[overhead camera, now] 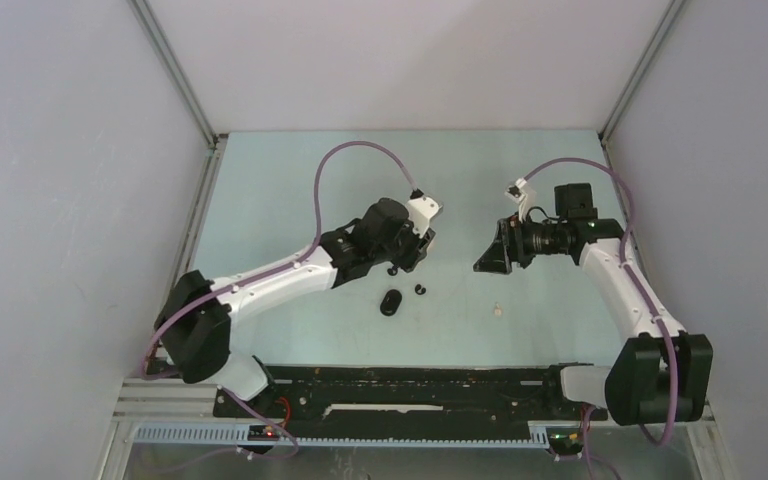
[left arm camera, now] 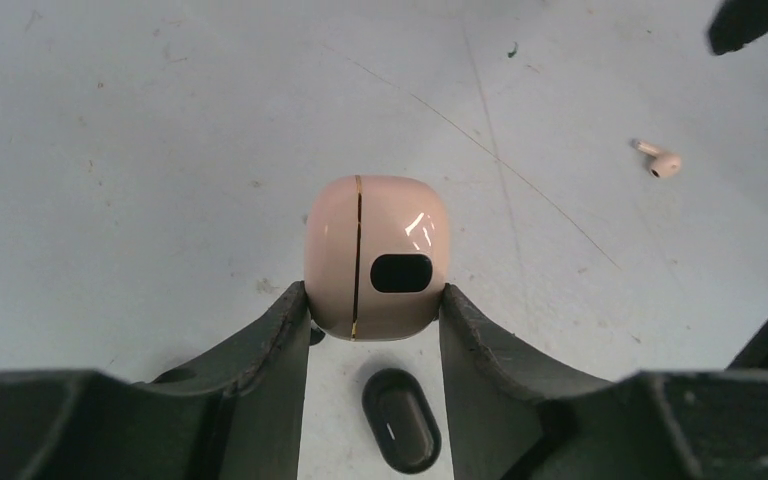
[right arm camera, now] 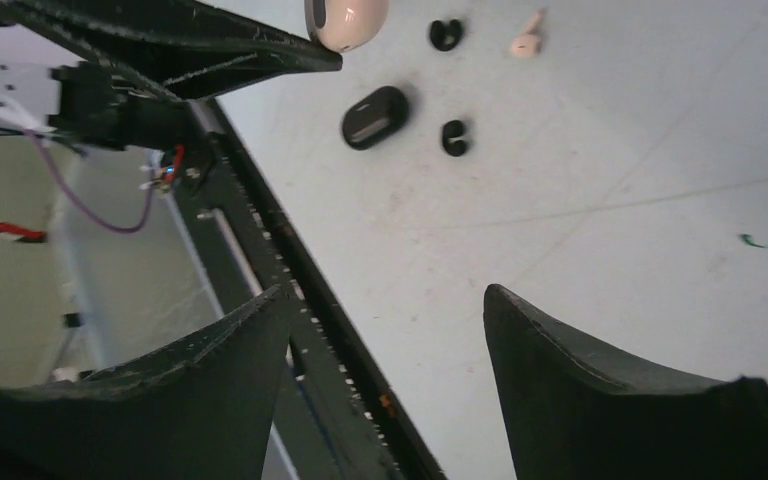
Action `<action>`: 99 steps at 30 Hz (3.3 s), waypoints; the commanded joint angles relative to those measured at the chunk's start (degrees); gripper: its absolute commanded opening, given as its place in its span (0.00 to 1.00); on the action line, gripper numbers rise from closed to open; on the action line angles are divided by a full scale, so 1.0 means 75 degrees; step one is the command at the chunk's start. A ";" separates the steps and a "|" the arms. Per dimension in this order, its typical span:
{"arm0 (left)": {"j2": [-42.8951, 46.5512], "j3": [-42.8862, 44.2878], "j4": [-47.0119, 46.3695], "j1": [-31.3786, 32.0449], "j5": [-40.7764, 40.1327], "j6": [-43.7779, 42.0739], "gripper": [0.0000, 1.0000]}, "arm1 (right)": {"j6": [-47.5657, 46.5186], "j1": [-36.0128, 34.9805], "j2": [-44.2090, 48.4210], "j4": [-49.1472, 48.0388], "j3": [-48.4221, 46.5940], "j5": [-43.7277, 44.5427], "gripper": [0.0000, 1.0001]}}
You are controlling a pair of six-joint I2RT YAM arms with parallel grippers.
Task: Insert the wireless bluetooth earbuds into the charging case
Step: Pick up the charging case at the center of the board, then open the charging case.
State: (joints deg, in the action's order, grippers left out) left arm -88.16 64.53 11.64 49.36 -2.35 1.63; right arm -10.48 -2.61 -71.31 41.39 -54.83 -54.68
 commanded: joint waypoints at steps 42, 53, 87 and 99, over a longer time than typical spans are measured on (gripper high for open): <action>0.1724 -0.0850 -0.0345 0.1064 0.0919 -0.1320 0.25 | 0.1988 -0.2066 -0.2138 -0.1264 -0.1197 -0.2179 0.40; 0.2514 -0.2419 -0.2722 0.0997 -0.0387 -0.0053 0.69 | 0.1318 -0.1197 -0.1516 -0.1139 -0.0866 -0.2466 0.22; -0.1302 -0.4178 -1.3329 -0.0113 0.2606 0.8655 0.55 | 0.1158 -0.0518 -0.0113 -0.2224 0.0373 -0.3421 0.21; -0.1515 -0.3958 -1.3331 0.0053 0.3100 0.8567 0.38 | 0.1293 -0.0537 -0.0230 -0.2397 0.0379 -0.3322 0.24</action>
State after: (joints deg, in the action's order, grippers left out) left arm -99.13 32.60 -85.43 48.90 17.82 66.57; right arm -1.21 -6.63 -72.66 25.10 -52.21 -78.28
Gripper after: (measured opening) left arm 0.430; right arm 0.293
